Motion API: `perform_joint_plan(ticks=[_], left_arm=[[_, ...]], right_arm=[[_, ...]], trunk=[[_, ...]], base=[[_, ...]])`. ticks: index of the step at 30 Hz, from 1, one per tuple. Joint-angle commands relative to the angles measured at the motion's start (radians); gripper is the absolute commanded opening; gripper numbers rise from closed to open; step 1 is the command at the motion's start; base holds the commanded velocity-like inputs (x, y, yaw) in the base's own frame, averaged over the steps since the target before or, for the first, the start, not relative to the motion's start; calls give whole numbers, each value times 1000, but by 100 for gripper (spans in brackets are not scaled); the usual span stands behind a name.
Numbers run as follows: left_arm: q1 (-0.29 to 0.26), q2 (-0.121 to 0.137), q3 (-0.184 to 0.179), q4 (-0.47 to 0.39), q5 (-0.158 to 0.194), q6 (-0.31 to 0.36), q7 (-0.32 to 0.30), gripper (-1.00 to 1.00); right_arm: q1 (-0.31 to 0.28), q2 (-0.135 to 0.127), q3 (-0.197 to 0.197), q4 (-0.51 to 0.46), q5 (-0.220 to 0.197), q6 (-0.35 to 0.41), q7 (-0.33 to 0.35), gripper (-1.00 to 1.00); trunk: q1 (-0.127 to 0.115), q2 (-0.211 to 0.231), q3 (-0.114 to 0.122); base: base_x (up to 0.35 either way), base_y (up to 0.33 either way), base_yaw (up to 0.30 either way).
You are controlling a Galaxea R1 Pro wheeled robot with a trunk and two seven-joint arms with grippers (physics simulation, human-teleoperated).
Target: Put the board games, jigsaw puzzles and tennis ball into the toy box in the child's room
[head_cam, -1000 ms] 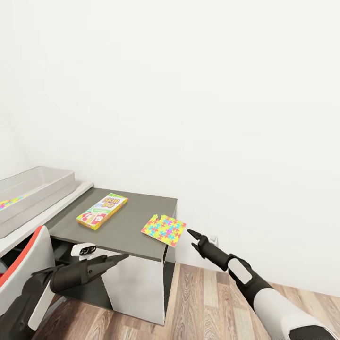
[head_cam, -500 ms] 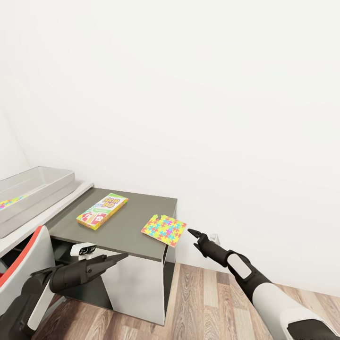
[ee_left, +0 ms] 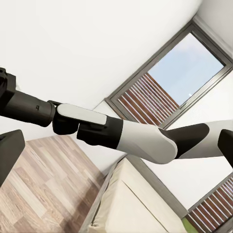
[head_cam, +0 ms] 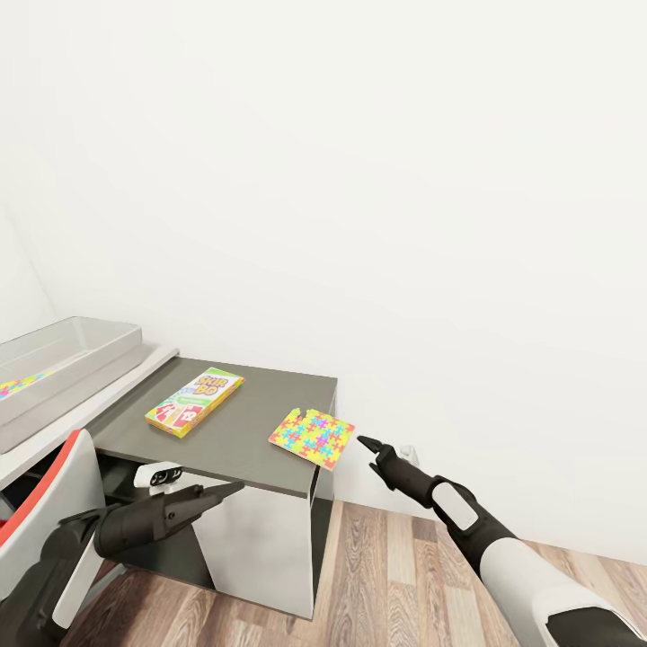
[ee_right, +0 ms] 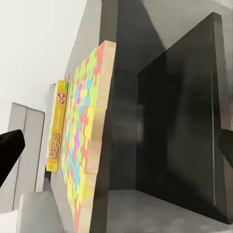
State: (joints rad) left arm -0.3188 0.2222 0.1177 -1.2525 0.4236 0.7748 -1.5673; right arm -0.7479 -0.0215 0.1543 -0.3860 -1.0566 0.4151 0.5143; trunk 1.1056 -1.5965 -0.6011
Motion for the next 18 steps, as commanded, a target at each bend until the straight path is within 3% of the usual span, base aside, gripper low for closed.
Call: perform_joint_plan(ticks=[1,11,18], left_arm=[[0,0,0,0,0,11,-3,100],[0,0,-1,1,1,10,-3,100],[-1,0,-1,0,1,9,-3,100]], right_arm=[[-1,-1,4,0,-7,1,1,100],[0,-1,5,-3,-6,-15,1,100],[1,-1,4,-4,-6,-16,2,100]], trunk=[[0,-1,-1],[0,-1,-1],[0,-1,0]], base=[[0,0,0],[0,0,2],[0,-2,166]])
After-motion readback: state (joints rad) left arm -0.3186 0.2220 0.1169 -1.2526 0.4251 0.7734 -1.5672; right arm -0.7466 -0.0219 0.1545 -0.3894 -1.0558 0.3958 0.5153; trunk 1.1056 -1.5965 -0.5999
